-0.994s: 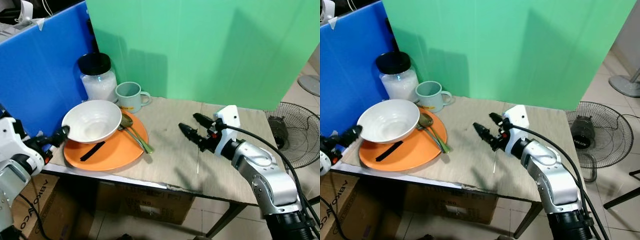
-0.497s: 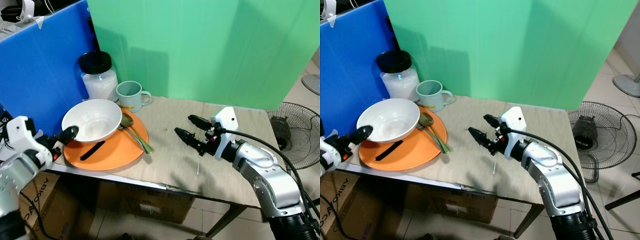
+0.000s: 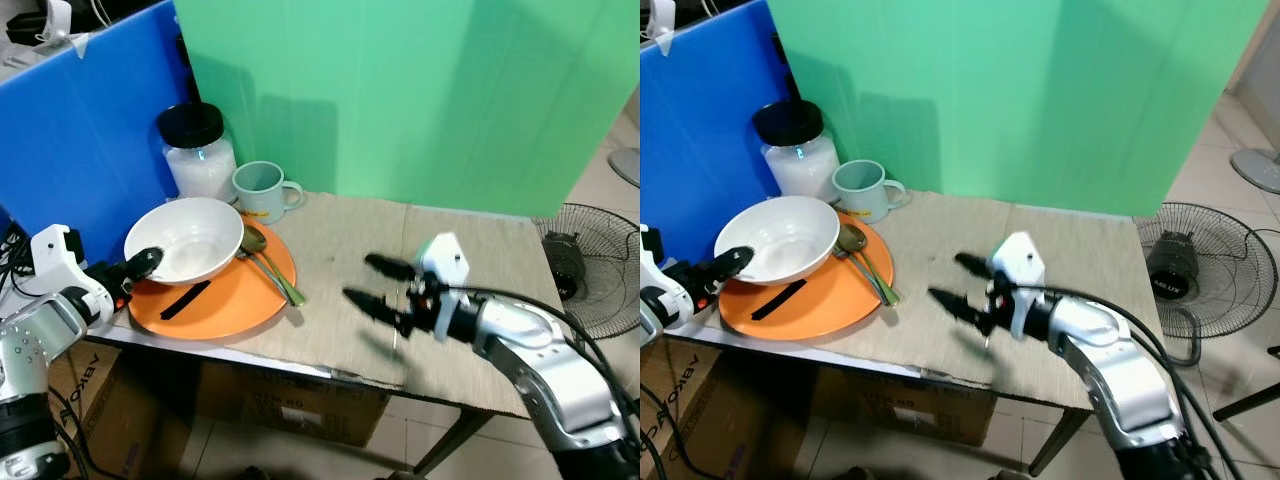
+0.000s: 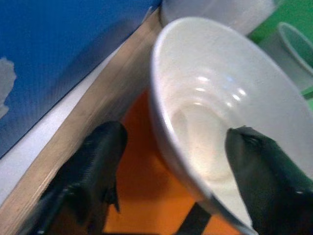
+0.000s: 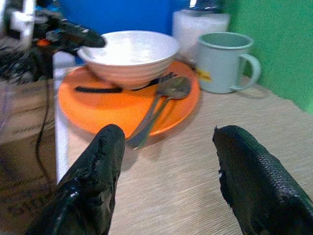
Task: Setting the table
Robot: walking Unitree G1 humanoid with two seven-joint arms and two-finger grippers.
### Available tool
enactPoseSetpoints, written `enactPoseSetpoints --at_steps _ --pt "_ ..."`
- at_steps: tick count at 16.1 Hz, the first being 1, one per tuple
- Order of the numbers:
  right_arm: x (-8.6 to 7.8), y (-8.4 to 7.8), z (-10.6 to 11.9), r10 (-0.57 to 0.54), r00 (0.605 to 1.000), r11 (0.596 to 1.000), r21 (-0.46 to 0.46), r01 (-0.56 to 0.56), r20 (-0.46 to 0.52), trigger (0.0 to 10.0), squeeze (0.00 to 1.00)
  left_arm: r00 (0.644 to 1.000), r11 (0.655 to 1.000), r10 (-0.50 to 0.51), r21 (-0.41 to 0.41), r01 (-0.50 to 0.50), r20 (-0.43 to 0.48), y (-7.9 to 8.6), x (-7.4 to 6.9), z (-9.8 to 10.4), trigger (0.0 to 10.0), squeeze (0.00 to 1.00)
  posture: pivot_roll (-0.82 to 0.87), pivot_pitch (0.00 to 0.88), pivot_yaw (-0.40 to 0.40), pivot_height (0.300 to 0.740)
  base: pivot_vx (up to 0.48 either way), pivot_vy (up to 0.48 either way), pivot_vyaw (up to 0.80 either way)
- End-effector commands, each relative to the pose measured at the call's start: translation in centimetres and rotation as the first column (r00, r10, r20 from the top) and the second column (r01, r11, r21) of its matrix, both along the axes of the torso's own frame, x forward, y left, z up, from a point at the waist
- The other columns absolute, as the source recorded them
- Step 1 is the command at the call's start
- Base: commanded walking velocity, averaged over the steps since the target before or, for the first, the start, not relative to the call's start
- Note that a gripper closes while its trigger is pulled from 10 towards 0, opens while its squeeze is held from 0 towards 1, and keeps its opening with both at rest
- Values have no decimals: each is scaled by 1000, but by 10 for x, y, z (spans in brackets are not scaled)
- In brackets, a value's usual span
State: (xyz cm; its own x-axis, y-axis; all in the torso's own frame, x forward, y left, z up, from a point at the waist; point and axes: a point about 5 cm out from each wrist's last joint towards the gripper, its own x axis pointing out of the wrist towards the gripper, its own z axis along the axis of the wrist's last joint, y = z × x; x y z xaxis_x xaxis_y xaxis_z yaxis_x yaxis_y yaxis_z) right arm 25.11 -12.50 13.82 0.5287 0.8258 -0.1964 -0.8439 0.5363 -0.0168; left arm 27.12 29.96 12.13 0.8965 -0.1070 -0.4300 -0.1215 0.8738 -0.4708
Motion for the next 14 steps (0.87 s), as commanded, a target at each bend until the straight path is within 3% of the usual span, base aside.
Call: enactPoseSetpoints --at_steps 1,7,14 --pt "-3 3 2 36 999 999 -2 -36 9 10000 0 1000 1000 -1 6 1 0 1 2 1 0 0 -22 0 65 740 0 0 0" --pt "-6 3 0 58 998 998 -26 -57 11 10000 0 999 999 -35 -18 35 -7 -3 8 -4 0 0 -22 0 66 740 0 0 0" --pt "-5 5 -1 59 998 998 -29 -59 20 10000 0 999 1000 -21 -9 20 -38 -4 4 -9 0 0 -17 0 65 740 0 0 0"
